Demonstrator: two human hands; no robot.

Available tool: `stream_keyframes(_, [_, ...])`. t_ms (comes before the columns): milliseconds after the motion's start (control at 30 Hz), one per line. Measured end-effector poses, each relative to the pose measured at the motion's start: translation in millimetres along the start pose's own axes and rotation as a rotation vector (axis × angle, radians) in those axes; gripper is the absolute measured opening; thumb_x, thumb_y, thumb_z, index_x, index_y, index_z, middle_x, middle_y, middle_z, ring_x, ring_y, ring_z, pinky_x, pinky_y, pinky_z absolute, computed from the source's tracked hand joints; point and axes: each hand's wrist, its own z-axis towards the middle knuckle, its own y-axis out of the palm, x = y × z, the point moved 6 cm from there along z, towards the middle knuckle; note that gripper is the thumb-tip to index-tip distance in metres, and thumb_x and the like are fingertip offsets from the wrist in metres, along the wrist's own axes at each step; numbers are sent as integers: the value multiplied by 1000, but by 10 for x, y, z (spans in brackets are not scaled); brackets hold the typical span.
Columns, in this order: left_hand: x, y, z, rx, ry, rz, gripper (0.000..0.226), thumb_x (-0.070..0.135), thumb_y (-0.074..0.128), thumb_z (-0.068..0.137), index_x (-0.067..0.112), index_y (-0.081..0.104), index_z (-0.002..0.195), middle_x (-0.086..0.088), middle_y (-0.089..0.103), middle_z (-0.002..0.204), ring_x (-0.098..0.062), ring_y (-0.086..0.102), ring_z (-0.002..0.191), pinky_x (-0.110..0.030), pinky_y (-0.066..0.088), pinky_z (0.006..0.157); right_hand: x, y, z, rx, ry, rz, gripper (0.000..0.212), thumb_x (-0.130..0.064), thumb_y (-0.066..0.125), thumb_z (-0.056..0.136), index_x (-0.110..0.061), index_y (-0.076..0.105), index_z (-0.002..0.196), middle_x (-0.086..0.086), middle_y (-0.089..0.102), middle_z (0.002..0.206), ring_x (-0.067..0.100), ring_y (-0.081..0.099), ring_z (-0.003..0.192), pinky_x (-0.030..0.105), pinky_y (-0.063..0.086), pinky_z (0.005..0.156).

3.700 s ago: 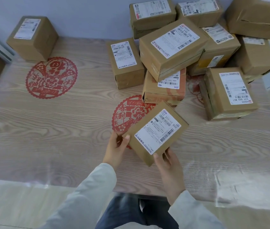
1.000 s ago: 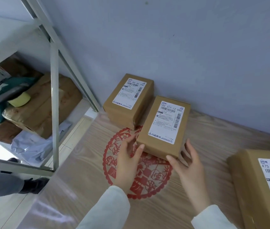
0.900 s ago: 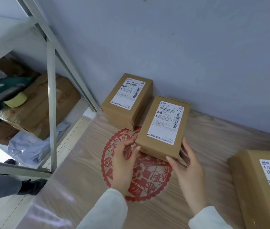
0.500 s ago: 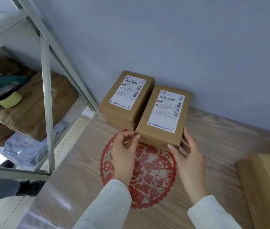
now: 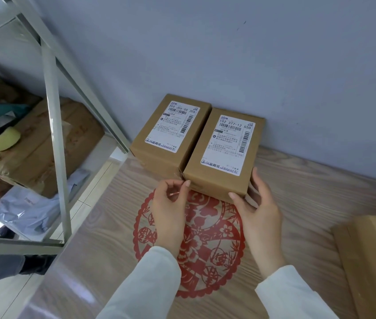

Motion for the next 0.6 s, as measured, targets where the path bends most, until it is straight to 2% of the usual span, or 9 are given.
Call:
stream_keyframes(167, [37,-12,-62,-11,9,7,6,29,67,87,25,62,87,10,66,88,0,60,82,-10,45,74,-4,12,-1,-12,3,-21,73,-18,71,83,-29,33,145,-6,48,140,-5,48,115,-5,36,83])
stream_keyframes(200, [44,-22,-92,-12,14,9,6,29,67,87,25,62,87,10,66,89,1,59,82,-9,45,74,-13,3,-6,-27,7,-22,76,-19,71,83,-29,30,146,-8,45,142,-6,46,118,0,38,90])
stream_keyframes(267, [70,-19,-194,-25,20,10,5,29,66,88,24,63,89,12,66,90,3,59,83,-9,44,75,-29,-81,-44,-48,18,-63,85,-26,72,81,-29,21,149,-10,37,148,-1,38,130,21,37,108])
stream_keyframes(333, [95,10,-363,-49,15,13,5,28,65,88,24,63,89,11,66,91,1,60,85,-14,44,79,-24,-257,-141,-45,44,-116,92,-34,73,79,-29,17,150,-9,30,152,7,31,139,35,30,115])
stream_keyframes(467, [188,166,-896,-166,-22,-30,3,23,64,89,23,61,88,9,65,88,-3,61,86,-12,47,72,-34,-852,-531,23,72,-139,89,-39,73,76,-28,23,148,-6,33,150,11,35,136,36,32,114])
stream_keyframes(500, [198,225,-1054,-199,-33,-50,5,21,65,89,23,61,89,9,65,87,-3,61,85,-13,49,74,-42,-1035,-649,50,81,-147,87,-40,72,75,-28,26,147,-5,36,149,12,38,134,37,33,113])
stream_keyframes(567, [212,388,-1398,-286,-56,-83,8,17,66,88,22,60,91,7,65,88,0,62,82,-15,49,77,-59,-1427,-884,126,76,-162,83,-45,69,72,-29,32,144,-5,40,144,11,42,129,33,35,109])
stream_keyframes(600, [219,487,-1576,-337,-64,-100,11,14,66,87,21,59,92,6,65,90,4,61,80,-12,48,76,-53,-1614,-993,169,66,-162,80,-46,66,70,-29,35,142,-8,41,140,9,43,126,30,35,107])
